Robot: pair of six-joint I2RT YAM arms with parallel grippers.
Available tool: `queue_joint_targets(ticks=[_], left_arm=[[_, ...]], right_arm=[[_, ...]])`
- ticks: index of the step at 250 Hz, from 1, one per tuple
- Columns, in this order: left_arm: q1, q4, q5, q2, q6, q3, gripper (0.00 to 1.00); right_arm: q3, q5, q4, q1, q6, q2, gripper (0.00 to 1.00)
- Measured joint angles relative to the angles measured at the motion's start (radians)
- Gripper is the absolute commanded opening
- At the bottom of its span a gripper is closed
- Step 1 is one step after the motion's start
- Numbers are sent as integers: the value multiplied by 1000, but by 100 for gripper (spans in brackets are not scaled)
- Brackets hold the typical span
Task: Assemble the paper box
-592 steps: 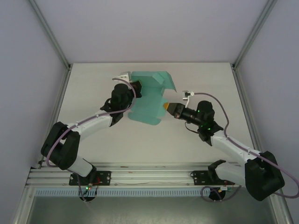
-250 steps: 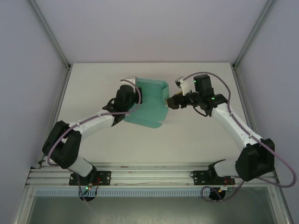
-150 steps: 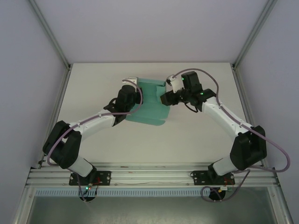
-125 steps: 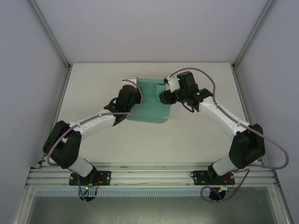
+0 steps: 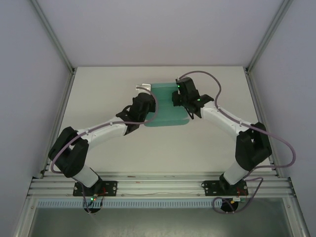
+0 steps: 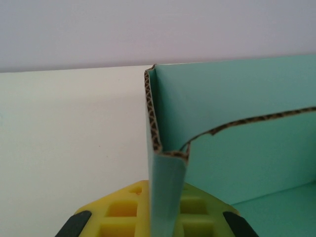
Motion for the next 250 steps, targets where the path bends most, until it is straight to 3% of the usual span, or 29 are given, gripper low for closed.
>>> queue_joint_targets(ticks=[31,124,250], left_arm=[[-23,0,-27,0,11,2,0],[-49,-5,-151,52,-32,53,0],[-43,4,-118,101,-85,68,0]], right_arm=[[7,78,2,11,26,23,0],[97,270,-36,39,95,95,0],[248,401,-167,39,180,235,0]])
